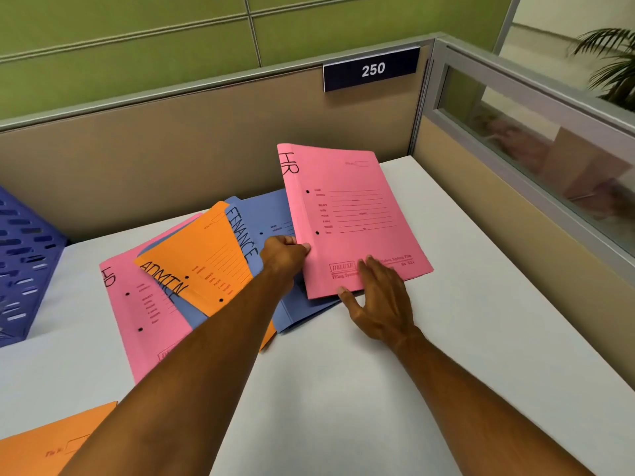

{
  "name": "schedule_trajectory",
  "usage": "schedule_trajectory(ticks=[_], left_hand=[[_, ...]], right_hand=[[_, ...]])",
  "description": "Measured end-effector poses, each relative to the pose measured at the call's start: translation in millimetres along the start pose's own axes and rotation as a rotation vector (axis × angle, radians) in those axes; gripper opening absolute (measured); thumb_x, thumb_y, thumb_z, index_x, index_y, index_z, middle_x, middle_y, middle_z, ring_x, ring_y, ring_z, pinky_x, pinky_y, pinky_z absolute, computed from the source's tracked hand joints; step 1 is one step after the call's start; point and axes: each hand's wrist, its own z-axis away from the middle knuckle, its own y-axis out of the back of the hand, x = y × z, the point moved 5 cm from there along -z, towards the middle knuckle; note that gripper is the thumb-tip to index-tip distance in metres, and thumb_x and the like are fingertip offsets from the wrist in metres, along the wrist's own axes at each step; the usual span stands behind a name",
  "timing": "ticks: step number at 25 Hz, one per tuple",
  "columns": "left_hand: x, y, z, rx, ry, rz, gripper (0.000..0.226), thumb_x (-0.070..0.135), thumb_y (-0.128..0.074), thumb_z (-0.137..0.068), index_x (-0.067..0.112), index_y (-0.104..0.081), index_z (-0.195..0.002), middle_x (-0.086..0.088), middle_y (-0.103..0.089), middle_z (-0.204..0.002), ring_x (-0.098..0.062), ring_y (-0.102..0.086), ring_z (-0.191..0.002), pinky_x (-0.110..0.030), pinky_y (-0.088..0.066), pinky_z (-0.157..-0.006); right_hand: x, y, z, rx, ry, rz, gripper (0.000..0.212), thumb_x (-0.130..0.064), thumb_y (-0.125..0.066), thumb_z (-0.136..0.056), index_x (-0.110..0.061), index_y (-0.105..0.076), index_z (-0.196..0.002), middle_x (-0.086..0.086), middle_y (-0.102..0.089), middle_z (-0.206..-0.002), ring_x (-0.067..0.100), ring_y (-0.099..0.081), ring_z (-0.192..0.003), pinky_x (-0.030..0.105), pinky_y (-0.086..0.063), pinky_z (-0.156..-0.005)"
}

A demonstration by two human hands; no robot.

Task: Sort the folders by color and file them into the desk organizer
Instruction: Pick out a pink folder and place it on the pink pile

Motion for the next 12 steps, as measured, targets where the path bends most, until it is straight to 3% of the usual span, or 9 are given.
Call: schedule_trajectory(ticks=[3, 8, 12], left_hand=[[6, 20, 5, -0.02, -0.041, -0.006, 0.016, 0.006, -0.07, -0.083, 0.009, -0.058, -0.073, -0.013, -0.068, -0.09, -0.028, -0.066, -0.084, -0.044, -0.059, -0.079], [17, 66, 18, -0.026, -0.116, -0.017, 0.011, 0.005, -0.067, -0.083, 0.01, -0.064, -0.075, -0.014, -0.07, -0.089, -0.027, -0.066, -0.081, -0.046, -0.059, -0.079], [24, 116, 34, -0.043, -0.159, 0.023, 0.01, 0.002, -0.063, -0.085, 0.005, -0.06, -0.077, -0.014, -0.067, -0.087, -0.028, -0.063, -0.082, -0.043, -0.056, -0.078]], right_hand=[[-4, 17, -3, 0.046, -0.052, -0.046, 0.069, -0.05, -0.048, -0.094, -0.012, -0.03, -0.149, 0.011, -0.029, -0.156, 0.028, -0.026, -0.144, 0.042, -0.02, -0.12], [-21, 55, -7, 0.195, -0.119, -0.111, 0.05, -0.022, -0.048, -0.096, -0.007, -0.038, -0.143, 0.016, -0.04, -0.148, 0.032, -0.041, -0.132, 0.045, -0.041, -0.108], [-40, 69, -7, 0.201, -0.187, -0.297, 0.049, -0.018, -0.048, -0.098, -0.011, -0.034, -0.144, 0.014, -0.041, -0.144, 0.031, -0.046, -0.129, 0.048, -0.05, -0.099]])
